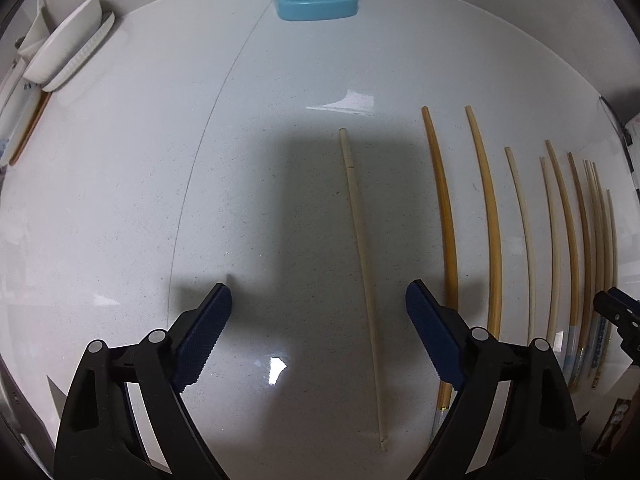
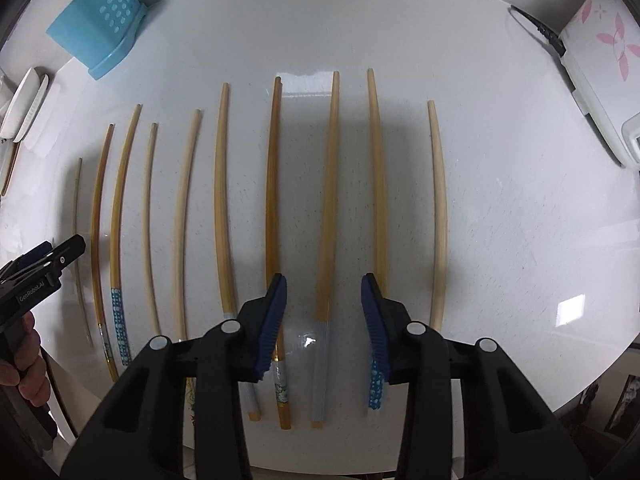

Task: Organize utensils
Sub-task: 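Grasp a pale plain chopstick with the left tool while the right tool grasps a blue-tipped chopstick, then lift both held chopsticks and carry them toward the blue utensil holder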

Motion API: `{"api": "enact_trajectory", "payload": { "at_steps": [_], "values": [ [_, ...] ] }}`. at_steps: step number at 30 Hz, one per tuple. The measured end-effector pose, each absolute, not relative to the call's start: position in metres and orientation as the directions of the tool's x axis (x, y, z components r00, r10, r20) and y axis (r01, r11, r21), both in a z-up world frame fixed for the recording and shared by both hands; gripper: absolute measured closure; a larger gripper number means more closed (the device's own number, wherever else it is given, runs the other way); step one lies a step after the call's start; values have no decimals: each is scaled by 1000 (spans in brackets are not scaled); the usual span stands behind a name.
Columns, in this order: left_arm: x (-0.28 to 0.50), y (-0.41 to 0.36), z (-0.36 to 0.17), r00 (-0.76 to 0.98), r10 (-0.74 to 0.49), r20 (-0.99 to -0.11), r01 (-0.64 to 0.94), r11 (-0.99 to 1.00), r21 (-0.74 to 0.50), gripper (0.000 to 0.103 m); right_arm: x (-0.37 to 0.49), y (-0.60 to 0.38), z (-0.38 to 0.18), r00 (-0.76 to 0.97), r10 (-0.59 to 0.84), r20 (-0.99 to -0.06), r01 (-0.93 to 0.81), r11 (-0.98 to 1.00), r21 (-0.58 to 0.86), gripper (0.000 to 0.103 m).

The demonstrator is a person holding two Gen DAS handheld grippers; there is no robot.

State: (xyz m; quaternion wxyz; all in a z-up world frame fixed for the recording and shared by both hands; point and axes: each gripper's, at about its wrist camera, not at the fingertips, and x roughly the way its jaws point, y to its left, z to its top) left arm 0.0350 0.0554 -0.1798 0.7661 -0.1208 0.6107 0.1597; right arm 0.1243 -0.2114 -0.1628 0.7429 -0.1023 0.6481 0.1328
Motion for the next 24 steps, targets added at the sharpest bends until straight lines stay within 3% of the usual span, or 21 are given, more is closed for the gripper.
{"api": "enact_trajectory", "payload": {
  "at_steps": [6, 12, 13, 24],
  "values": [
    [37, 44, -173, 176, 89, -980, -369, 929, 18, 42, 129, -211, -171, 96, 63, -993, -327, 945, 28, 80],
    [42, 29, -163, 128, 90, -988, -377, 926, 35, 91, 141, -216, -176, 98, 53, -994, -322, 946, 18, 88],
    [43, 26, -163, 122, 98, -988, -368, 929, 47, 99, 144, -217, -178, 97, 50, -994, -325, 945, 16, 94],
    [52, 20, -160, 151, 66, -986, -373, 928, 4, 99, 140, -216, -165, 100, 107, -989, -319, 945, 70, 96]
  ]
}}
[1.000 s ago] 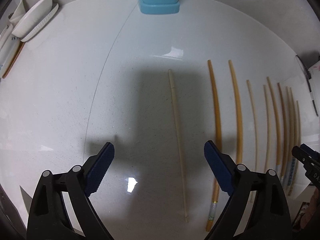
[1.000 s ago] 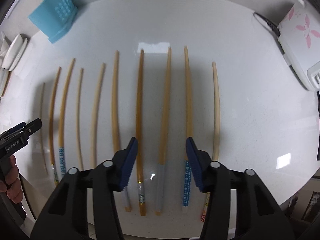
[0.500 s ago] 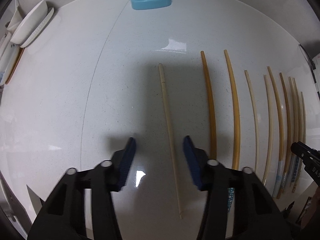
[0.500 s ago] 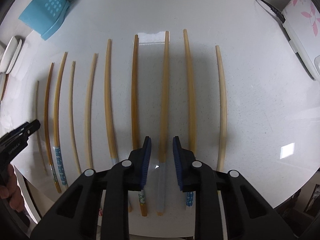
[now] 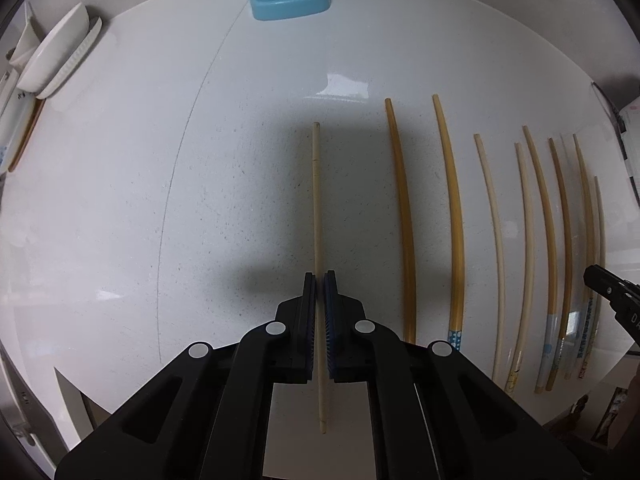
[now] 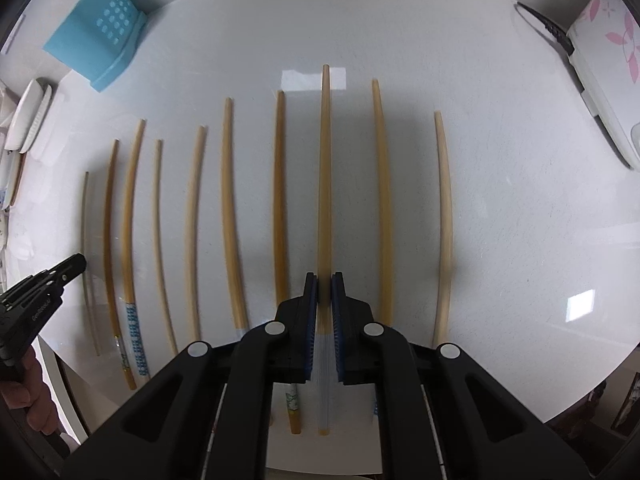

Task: Organize utensils
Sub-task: 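Lift both held chopsticks and carry them toward the blue utensil holder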

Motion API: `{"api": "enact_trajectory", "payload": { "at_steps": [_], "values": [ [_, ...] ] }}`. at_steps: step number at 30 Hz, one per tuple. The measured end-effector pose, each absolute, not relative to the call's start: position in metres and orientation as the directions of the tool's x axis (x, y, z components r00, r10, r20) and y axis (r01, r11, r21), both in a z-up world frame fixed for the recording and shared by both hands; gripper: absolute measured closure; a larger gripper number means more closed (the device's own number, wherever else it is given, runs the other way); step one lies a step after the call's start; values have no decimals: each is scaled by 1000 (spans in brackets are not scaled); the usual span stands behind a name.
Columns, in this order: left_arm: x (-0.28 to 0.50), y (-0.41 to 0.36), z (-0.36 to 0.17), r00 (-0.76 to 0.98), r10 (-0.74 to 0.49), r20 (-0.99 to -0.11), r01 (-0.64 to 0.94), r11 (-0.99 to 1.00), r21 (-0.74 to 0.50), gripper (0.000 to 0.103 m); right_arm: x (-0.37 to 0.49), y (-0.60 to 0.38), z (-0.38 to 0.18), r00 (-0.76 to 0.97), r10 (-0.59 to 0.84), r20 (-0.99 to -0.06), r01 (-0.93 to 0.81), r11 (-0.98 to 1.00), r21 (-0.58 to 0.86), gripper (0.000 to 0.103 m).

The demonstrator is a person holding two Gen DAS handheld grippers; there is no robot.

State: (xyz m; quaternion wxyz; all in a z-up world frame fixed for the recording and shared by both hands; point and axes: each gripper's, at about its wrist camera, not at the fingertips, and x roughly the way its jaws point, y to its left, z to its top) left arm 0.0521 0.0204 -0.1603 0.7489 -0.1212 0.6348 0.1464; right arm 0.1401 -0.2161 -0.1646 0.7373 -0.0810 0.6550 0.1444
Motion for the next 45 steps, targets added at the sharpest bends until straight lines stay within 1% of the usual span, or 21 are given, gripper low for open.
{"api": "enact_trajectory", "payload": {
  "at_steps": [7, 12, 16, 22, 27, 40, 45],
  "values": [
    [50, 23, -144, 198, 56, -979, -373, 927, -23, 99, 140, -211, -153, 117, 134, -984, -330, 940, 89, 96],
    [52, 24, -131, 220, 46, -974, -380, 924, -42, 99, 136, -220, -128, 141, 163, -976, -336, 935, 108, 96],
    [53, 27, -118, 258, 70, -963, -379, 925, -34, 99, 146, -219, -113, 158, 204, -966, -347, 928, 139, 96],
    [50, 36, -95, 324, 67, -944, -381, 922, -66, 99, 150, -196, -93, 199, 253, -947, -377, 911, 165, 96],
    [58, 44, -73, 371, 108, -922, -383, 922, -46, 99, 168, -176, -80, 223, 286, -932, -405, 897, 179, 96],
    [97, 92, -9, 530, 142, -836, -375, 924, -81, 99, 195, -125, -39, 304, 358, -883, -446, 872, 200, 96],
    [118, 111, 14, 616, 143, -775, -366, 923, -121, 99, 206, -107, -25, 341, 389, -856, -458, 864, 210, 96]
  ]
}}
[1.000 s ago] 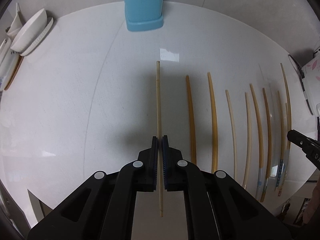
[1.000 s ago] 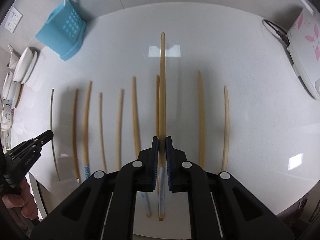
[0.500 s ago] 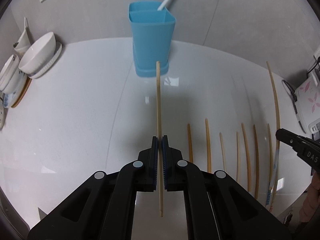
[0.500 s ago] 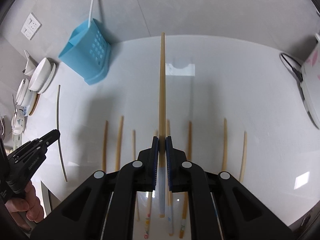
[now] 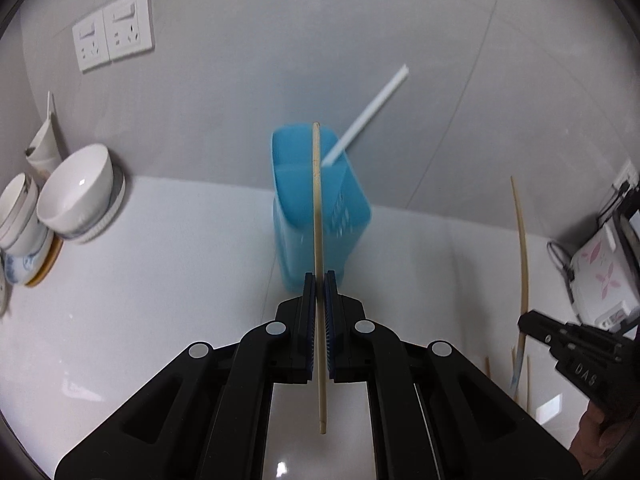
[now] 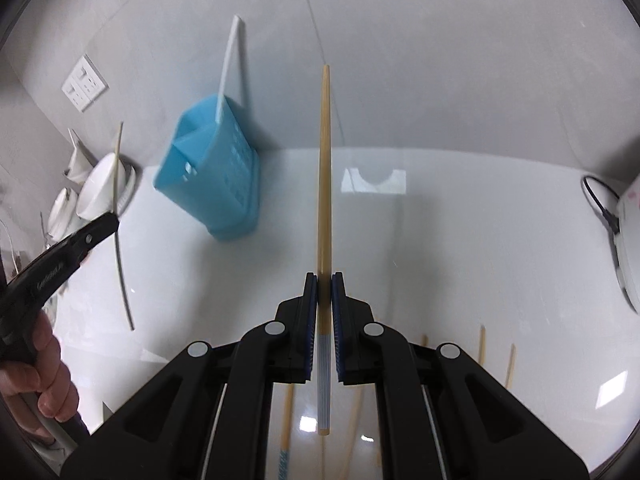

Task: Organize utensils
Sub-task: 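Lift both held chopsticks and carry them toward the blue utensil holder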

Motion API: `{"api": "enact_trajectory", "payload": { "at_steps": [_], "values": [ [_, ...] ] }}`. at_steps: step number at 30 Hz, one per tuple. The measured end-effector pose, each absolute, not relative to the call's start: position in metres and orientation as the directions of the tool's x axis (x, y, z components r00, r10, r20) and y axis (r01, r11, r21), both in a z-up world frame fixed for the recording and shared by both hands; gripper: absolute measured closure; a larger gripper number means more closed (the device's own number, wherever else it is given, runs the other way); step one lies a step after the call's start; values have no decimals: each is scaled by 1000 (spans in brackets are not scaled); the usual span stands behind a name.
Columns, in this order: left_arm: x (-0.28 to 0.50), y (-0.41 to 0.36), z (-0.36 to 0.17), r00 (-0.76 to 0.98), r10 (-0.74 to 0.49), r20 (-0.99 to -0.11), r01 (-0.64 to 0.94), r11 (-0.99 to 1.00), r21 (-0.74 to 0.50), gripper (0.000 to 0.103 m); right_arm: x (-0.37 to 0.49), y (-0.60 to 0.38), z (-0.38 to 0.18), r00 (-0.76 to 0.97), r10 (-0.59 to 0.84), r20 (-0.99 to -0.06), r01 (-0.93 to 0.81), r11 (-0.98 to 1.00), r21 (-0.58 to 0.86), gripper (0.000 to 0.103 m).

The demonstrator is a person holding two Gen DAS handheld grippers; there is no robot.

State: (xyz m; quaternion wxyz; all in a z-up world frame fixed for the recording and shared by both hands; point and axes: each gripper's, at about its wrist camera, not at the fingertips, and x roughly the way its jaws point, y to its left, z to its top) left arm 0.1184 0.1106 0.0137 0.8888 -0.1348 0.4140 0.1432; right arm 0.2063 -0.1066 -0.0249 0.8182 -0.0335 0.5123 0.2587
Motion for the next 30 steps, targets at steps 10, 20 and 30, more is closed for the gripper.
{"api": "enact_trajectory", "payload": {
  "at_steps": [10, 20, 30],
  "values": [
    [158, 136, 40, 772, 120, -625, -310, 928, -205, 99, 225, -64, 9, 430, 475, -768, -511, 829, 227, 96],
    [195, 145, 28, 852, 109, -512, -237, 952, -192, 99, 250, -39, 13, 474, 502, -724, -510, 826, 240, 96],
    [217, 149, -6, 860, 107, -499, -219, 961, -171, 99, 260, -30, 1, 463, 508, -726, -506, 824, 254, 96]
  ]
}}
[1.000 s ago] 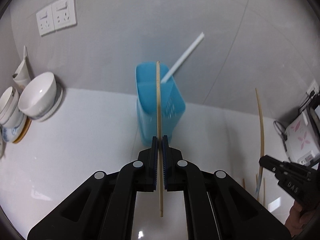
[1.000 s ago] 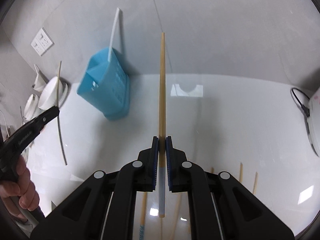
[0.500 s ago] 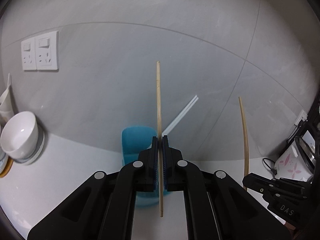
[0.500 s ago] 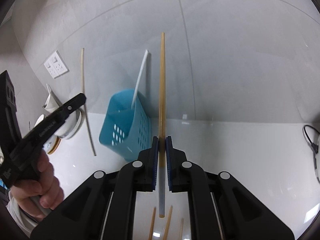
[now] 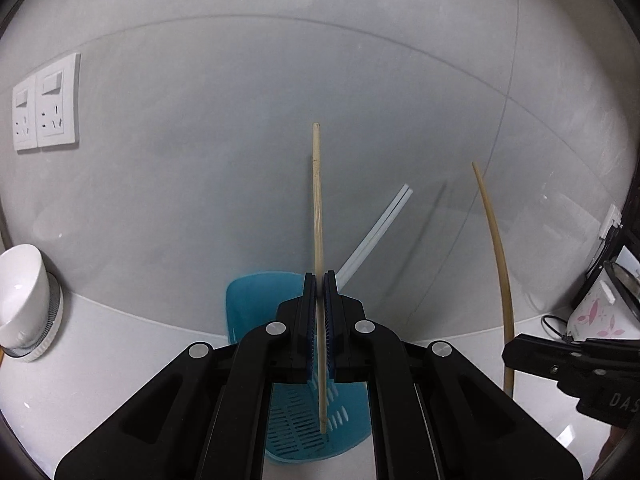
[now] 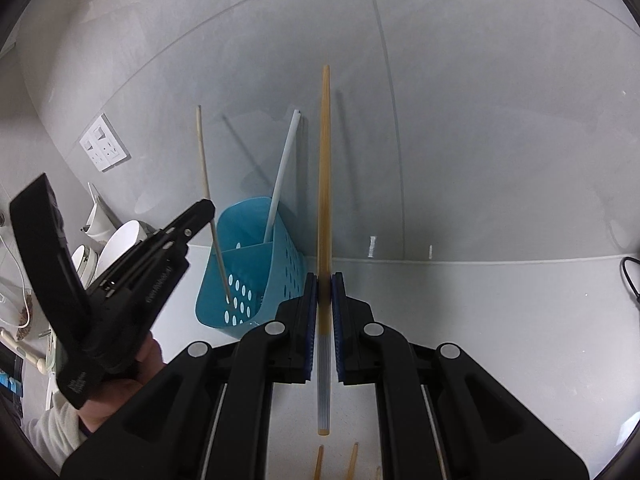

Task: Organize utensils
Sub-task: 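Lift both held chopsticks and carry them toward the blue utensil holder, then open the left tool to drop its chopstick into the holder while the right tool holds its chopstick above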

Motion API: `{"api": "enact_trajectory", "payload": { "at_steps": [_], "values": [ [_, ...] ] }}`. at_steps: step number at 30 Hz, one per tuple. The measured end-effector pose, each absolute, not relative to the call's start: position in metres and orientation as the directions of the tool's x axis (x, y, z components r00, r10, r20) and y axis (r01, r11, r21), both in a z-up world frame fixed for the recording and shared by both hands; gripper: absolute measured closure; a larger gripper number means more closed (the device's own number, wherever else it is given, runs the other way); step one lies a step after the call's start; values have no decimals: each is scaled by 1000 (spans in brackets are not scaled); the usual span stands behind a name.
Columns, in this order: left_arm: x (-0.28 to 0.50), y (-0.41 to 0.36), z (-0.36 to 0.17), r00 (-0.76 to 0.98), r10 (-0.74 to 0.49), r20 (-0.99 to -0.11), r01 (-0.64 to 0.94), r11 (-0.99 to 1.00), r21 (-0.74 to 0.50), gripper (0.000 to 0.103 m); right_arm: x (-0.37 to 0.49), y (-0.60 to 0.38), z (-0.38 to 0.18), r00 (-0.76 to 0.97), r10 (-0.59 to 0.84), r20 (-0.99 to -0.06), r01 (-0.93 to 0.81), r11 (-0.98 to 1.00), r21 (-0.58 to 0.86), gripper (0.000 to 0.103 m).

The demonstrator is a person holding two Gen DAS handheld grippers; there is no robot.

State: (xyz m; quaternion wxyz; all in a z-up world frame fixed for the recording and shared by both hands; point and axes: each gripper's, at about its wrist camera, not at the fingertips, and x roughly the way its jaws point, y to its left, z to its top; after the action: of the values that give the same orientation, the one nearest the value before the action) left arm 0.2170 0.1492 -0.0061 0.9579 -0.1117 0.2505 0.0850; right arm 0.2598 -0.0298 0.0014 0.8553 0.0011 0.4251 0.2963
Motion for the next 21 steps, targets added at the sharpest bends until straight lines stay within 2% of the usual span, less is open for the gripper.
{"api": "enact_trajectory", "payload": {
  "at_steps": [18, 20, 21],
  "values": [
    [221, 142, -36, 814, 81, -575, -213, 963, -166, 97, 258, -25, -4, 452, 510, -732, -525, 815, 243, 96],
    [217, 142, -36, 807, 86, -585, -219, 962, -160, 89, 257, -25, -3, 453, 514, -729, -531, 812, 243, 96],
    [215, 142, -36, 802, 91, -590, -225, 962, -158, 79, 257, -24, -2, 453, 517, -727, -535, 810, 242, 96]
  ]
}}
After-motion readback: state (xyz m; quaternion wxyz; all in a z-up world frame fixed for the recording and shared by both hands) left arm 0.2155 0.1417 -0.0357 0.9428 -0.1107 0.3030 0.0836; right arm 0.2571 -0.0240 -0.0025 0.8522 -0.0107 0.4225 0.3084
